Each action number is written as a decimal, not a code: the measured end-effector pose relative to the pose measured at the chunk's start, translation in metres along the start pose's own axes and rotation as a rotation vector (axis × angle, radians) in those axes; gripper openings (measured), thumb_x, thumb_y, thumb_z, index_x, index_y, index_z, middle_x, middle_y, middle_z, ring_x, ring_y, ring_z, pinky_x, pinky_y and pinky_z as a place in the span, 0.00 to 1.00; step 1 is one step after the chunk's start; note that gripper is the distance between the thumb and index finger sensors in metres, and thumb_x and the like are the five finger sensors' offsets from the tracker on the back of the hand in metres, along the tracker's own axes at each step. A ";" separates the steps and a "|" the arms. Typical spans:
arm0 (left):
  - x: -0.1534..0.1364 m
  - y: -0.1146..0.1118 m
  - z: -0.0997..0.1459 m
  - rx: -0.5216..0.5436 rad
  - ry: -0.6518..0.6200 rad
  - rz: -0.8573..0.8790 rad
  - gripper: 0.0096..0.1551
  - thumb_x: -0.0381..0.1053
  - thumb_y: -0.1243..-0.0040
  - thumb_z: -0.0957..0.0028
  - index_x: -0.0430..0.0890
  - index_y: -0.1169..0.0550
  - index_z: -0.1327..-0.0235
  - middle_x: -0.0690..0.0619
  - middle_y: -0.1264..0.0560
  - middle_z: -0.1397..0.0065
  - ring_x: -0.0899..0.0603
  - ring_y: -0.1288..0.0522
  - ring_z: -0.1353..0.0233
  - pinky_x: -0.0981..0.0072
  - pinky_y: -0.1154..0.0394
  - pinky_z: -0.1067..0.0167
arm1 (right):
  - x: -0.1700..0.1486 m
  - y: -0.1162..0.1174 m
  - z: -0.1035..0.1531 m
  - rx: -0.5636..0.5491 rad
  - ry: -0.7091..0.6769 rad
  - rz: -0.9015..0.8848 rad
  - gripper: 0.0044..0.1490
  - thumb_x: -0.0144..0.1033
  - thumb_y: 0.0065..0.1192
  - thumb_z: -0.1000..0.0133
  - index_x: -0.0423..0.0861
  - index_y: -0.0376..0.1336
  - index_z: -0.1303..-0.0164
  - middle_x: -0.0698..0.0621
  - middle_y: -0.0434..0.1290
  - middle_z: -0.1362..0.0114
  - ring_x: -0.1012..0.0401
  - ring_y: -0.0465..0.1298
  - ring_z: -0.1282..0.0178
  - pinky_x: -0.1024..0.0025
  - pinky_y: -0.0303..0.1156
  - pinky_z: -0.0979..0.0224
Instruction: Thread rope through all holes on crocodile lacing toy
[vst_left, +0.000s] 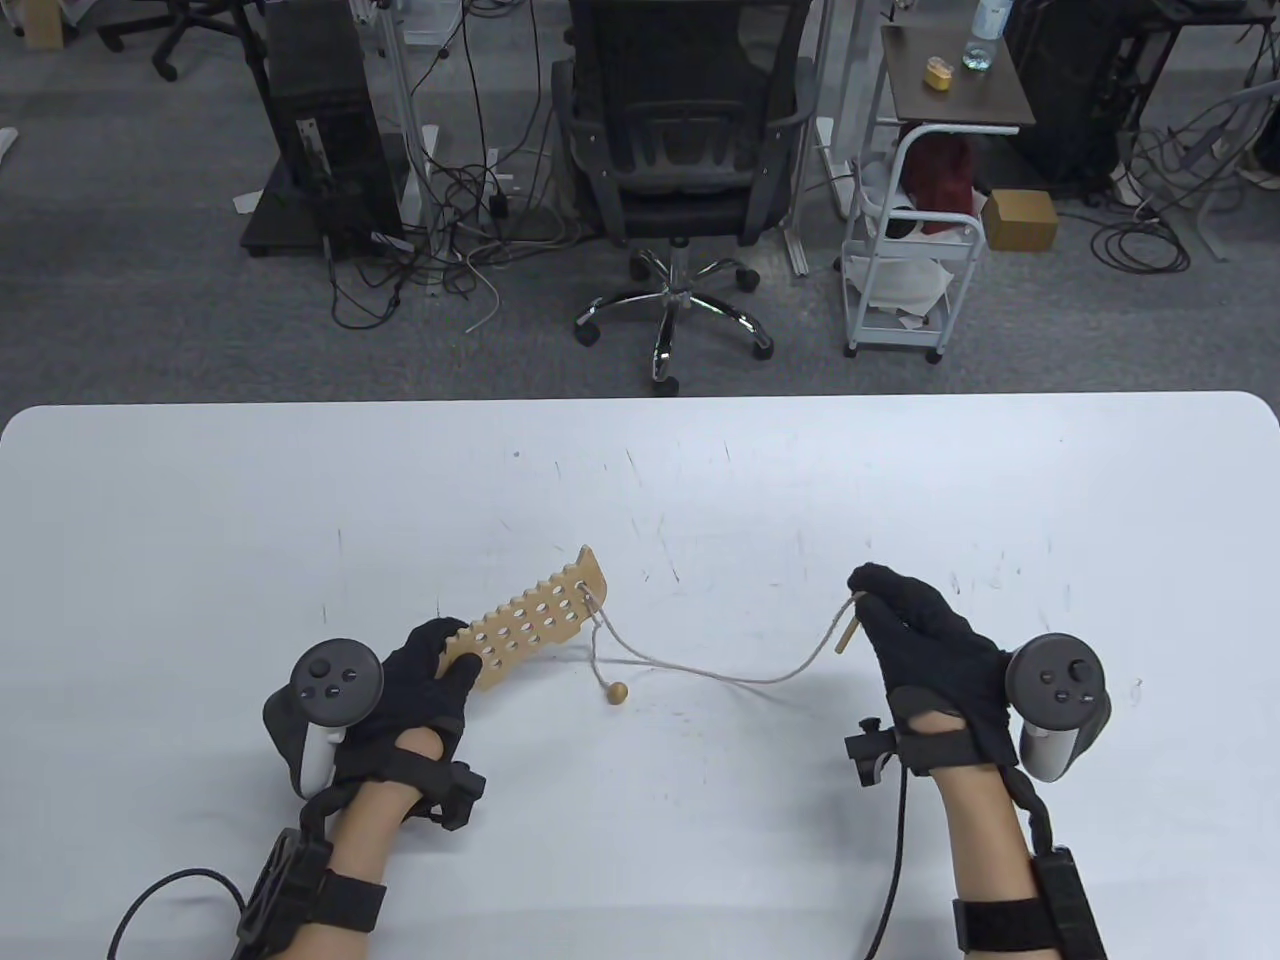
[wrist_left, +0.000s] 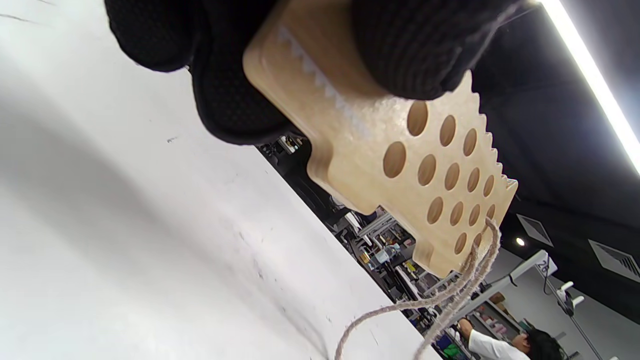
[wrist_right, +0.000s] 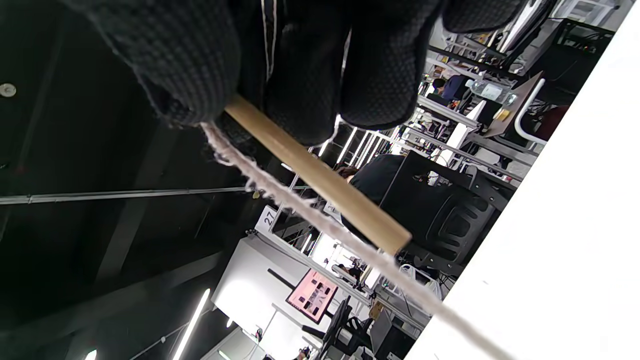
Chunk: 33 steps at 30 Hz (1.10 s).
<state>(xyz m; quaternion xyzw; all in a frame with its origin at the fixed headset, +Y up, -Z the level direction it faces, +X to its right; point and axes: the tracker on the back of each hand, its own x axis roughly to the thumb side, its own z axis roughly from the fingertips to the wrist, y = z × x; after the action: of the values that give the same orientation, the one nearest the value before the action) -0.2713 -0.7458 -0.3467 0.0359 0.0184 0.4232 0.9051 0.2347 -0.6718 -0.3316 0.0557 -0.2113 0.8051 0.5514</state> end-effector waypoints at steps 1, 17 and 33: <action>0.001 -0.001 0.000 -0.007 -0.004 -0.003 0.30 0.54 0.33 0.59 0.55 0.25 0.40 0.56 0.18 0.43 0.43 0.17 0.48 0.45 0.29 0.34 | 0.001 0.002 0.000 0.008 -0.007 0.007 0.23 0.42 0.72 0.49 0.53 0.74 0.43 0.49 0.80 0.41 0.46 0.76 0.36 0.35 0.57 0.28; 0.019 -0.027 0.007 -0.133 -0.064 0.017 0.30 0.55 0.33 0.59 0.55 0.25 0.40 0.56 0.18 0.43 0.44 0.17 0.48 0.46 0.28 0.34 | 0.028 0.050 0.017 0.097 -0.201 0.132 0.23 0.38 0.80 0.54 0.53 0.76 0.48 0.50 0.88 0.48 0.48 0.85 0.44 0.41 0.66 0.30; 0.039 -0.045 0.019 -0.251 -0.101 0.079 0.30 0.55 0.34 0.59 0.55 0.25 0.40 0.56 0.18 0.43 0.44 0.17 0.48 0.46 0.28 0.34 | 0.052 0.075 0.039 0.098 -0.385 0.227 0.23 0.36 0.81 0.55 0.53 0.76 0.49 0.51 0.85 0.46 0.49 0.81 0.39 0.39 0.62 0.29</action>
<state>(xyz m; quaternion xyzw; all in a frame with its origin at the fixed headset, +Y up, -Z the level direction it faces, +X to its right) -0.2107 -0.7450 -0.3312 -0.0556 -0.0816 0.4551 0.8849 0.1409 -0.6652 -0.3007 0.2109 -0.2781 0.8458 0.4035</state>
